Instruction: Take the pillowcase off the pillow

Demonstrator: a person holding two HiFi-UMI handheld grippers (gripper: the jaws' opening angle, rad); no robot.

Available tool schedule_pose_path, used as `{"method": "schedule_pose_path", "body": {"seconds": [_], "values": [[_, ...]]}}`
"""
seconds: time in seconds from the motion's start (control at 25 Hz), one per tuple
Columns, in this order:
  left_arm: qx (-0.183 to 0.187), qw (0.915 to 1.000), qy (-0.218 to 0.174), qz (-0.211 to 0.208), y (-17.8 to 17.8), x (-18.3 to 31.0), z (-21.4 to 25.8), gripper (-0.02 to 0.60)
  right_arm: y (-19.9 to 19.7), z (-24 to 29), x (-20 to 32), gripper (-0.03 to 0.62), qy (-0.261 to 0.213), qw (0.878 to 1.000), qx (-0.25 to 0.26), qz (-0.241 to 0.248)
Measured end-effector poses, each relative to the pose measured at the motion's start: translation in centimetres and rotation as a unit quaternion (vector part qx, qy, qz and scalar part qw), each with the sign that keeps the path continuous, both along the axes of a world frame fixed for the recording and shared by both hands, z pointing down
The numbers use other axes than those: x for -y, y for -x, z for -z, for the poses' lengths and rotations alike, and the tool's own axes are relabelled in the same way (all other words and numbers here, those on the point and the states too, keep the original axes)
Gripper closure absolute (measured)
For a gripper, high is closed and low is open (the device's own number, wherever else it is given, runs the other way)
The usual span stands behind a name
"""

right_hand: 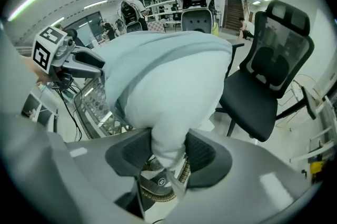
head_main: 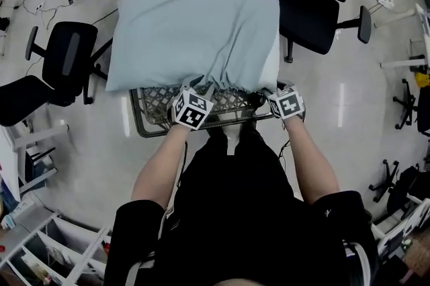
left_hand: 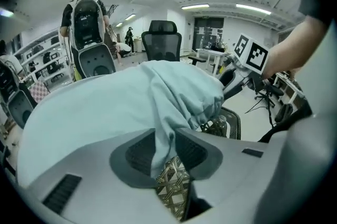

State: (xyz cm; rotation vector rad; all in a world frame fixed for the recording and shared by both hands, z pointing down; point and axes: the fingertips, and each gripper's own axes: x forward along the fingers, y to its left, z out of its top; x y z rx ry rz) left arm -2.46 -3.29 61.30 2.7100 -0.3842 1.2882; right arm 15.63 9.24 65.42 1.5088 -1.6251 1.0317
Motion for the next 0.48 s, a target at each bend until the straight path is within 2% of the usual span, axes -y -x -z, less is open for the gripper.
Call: {"method": "schedule_pose_path", "body": {"seconds": [0.04, 0.08, 0.16, 0.24, 0.32, 0.4, 0.48], "values": [[0.001, 1.0, -0.002, -0.005, -0.2, 0.1, 0.0, 0.53, -0.1, 0.0, 0.2, 0.408, -0.003, 1.0, -0.012, -0.008], [0.007, 0.9999, -0.01, -0.007, 0.0, 0.5, -0.1, 0.575, -0.4, 0.2, 0.3, 0.44, -0.007, 1.0, -0.024, -0.018], [0.025, 0.9994, -0.025, 0.003, 1.2, 2.0, -0.4, 0.575, -1.5, 0.9, 0.0, 0.473, -0.015, 0.998, -0.037, -0.047], [0.026, 0.9994, -0.021, 0.013, 2.9, 3.3, -0.2, 0.575, -2.3, 1.7, -0.5, 0.479, -0.02, 0.997, -0.045, -0.063], [0.028, 0.9993, -0.026, -0.004, 4.2, 3.7, 0.4, 0.577, -2.6, 2.6, -0.6, 0.485, -0.023, 0.996, -0.052, -0.062], [0.051, 0.9963, -0.069, -0.01, 5.9, 5.1, 1.1, 0.577, -3.1, 3.2, -0.5, 0.487, -0.029, 0.996, -0.053, -0.066], [0.073, 0.9913, -0.104, 0.036, 9.1, 8.2, 1.6, 0.578, -4.3, 3.6, -0.5, 0.499, -0.034, 0.995, -0.057, -0.079]]}}
